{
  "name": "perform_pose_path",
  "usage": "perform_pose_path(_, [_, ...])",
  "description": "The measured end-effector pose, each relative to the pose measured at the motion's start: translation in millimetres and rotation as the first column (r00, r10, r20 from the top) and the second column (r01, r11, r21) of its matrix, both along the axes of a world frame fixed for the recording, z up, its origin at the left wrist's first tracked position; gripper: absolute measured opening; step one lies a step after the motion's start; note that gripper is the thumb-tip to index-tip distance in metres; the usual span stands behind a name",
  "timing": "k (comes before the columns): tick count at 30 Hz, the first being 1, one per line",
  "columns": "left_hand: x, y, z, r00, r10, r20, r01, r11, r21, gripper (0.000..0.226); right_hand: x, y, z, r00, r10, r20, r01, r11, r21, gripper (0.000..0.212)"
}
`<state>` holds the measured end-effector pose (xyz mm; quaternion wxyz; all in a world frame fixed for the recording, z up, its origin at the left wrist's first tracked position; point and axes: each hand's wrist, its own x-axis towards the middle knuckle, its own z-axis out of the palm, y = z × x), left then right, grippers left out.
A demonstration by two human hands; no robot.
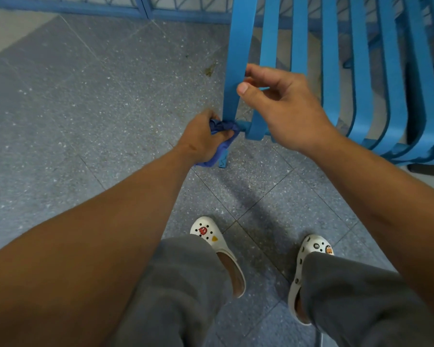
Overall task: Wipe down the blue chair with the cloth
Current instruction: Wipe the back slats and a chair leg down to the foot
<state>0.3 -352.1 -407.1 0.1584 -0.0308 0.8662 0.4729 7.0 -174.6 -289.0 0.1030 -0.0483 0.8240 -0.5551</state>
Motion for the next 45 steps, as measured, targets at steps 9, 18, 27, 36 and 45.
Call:
perform_pose_path(9, [-15.5,-25.6,36.3,0.987,-0.109,-0.119,0.107,0.994,-0.028,0.028,1.7,3.2,-0.6,1.0,0.016,-0.027,-0.016,1.0,-0.014,0.037])
perform_pose_path(18, [-4.6,0.0,-10.3,0.988,0.106,0.114,-0.115,0.991,0.073,0.028,-6.5,10.5,-6.5,0.984,0.171,-0.053,-0.162,0.975,0.151,0.039])
perform_pose_path(27, [-29.0,-32.4,32.6,0.988,-0.15,0.032,0.149,0.988,0.034,0.037,-14.6,18.1,-17.9,0.957,0.285,-0.055,-0.269,0.943,0.198,0.048])
perform_pose_path(36, [-15.1,-12.3,-15.0,0.995,-0.034,0.091,0.036,0.999,-0.018,0.03,-10.3,25.3,-39.0,0.93,0.325,-0.171,-0.203,0.844,0.496,0.052])
perform_pose_path(45, [-20.4,-19.7,-13.1,0.995,-0.069,0.078,0.067,0.997,0.024,0.037,-32.5,20.1,-52.8,0.861,0.469,-0.195,-0.108,0.544,0.832,0.084])
